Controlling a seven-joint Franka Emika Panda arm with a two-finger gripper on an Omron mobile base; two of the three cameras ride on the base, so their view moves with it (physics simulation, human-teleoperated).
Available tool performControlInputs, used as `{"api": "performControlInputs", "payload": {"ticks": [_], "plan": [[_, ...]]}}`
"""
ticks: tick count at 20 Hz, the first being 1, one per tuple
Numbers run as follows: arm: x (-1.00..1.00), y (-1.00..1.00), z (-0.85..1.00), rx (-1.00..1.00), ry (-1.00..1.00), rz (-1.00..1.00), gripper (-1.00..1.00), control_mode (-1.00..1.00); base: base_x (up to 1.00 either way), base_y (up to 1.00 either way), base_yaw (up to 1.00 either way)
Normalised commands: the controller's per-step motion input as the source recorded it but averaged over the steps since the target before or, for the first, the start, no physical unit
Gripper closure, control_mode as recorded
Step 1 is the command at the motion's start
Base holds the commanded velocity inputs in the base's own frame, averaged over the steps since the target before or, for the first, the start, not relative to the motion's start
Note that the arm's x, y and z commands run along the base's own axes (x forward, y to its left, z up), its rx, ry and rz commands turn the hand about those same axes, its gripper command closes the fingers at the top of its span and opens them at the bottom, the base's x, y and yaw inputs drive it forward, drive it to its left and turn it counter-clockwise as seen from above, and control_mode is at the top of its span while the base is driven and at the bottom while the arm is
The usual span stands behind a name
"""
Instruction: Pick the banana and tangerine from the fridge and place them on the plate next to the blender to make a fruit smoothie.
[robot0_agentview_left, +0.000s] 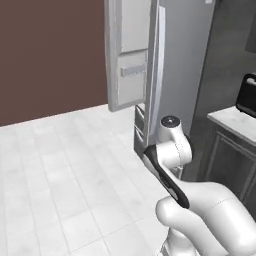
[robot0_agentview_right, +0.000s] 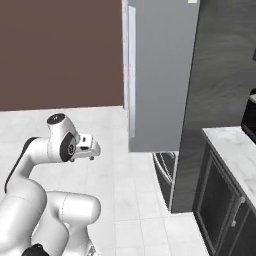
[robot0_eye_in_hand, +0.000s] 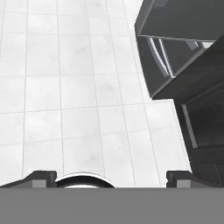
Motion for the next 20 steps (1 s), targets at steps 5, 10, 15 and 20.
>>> {"api": "performControlInputs", "payload": {"ticks": [5,10,15,20], "plan": [[0.0,0.0,0.0,0.0,0.0,0.0,-1.0,1.0,1.0,0.7,-0.31],[0.0,0.0,0.0,0.0,0.0,0.0,-1.0,1.0,1.0,0.52,-0.25],[0.0,0.0,0.0,0.0,0.0,0.0,-1.0,1.0,0.9,0.48,-0.34],[0.0,0.0,0.0,0.0,0.0,0.0,-1.0,1.0,0.34,0.52,-0.45]]}}
